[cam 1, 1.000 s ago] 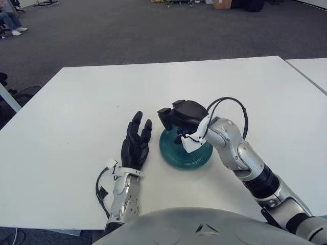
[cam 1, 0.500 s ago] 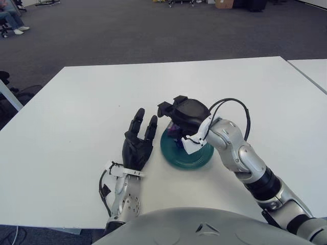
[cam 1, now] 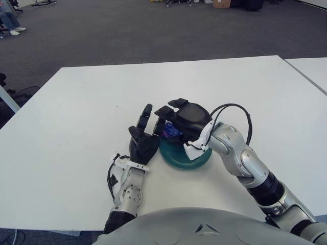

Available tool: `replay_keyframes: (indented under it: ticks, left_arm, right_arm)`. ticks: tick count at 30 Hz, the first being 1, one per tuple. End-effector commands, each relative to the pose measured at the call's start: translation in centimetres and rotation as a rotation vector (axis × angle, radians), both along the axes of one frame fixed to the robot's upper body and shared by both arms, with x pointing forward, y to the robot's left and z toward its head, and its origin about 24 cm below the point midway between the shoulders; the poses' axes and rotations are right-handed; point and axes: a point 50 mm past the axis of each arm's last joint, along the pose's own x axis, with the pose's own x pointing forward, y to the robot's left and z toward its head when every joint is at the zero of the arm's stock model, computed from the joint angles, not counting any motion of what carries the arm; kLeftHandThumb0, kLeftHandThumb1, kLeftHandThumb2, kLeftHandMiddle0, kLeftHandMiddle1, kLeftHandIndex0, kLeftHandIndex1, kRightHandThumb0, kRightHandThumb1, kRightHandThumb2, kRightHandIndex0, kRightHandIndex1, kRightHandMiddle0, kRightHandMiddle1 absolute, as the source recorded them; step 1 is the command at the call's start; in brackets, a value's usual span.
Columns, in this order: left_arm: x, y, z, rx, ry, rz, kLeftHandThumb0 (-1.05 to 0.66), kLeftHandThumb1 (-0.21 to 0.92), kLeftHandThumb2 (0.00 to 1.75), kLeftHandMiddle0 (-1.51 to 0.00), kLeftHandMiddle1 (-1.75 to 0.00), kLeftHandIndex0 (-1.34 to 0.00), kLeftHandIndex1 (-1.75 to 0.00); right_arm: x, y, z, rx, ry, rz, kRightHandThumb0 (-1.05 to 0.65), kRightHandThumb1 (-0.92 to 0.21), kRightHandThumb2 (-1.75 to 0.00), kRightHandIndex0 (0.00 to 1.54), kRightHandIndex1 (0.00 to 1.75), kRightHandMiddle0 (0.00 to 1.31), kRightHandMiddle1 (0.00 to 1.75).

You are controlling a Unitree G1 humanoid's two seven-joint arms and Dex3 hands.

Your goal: Put the gum into the plate.

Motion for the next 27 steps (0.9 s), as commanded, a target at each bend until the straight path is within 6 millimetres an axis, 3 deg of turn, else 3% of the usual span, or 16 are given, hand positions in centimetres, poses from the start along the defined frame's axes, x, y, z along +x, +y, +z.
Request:
replay_keyframes:
  ticks: [1, 8, 20, 27]
  left_arm:
    - [0.2, -4.1, 1.2, -0.247, 0.031, 0.057, -0.97, 0.92, 1.09, -0.15, 0.0, 0.0, -0.21]
    - [-0.6, -3.9, 1.0, -0.237, 0.033, 0.026, -0.99, 0.92, 1.09, -0.12, 0.0, 0.0, -0.19]
    - [-1.1, -2.5, 0.2, -0.152, 0.051, -0.036, -1.0, 0.92, 1.04, -0.11, 0.0, 0.0, -0.22]
    - [-2.0, -0.7, -1.2, 0.094, 0.067, 0.064, -0.98, 0.92, 1.0, -0.14, -0.01, 0.0, -0.29]
  right_arm:
    - [0.5, -0.4, -0.1, 0.01, -0.03, -0.014, -1.05, -0.92, -0.98, 0.05, 0.0, 0.0, 0.13]
    - [0.5, -0.5, -0.4, 0.034, -0.054, -0.028, -1.05, -0.92, -0.96, 0.0, 0.0, 0.0, 0.02]
    - [0.6, -1.0, -0.3, 0.09, -0.033, -0.059, -1.05, -0.92, -0.92, 0.0, 0.0, 0.0, 0.0]
    - [0.9, -1.8, -0.3, 0.179, -0.003, -0.11, -1.05, -0.92, -0.91, 0.0, 0.0, 0.0, 0.0]
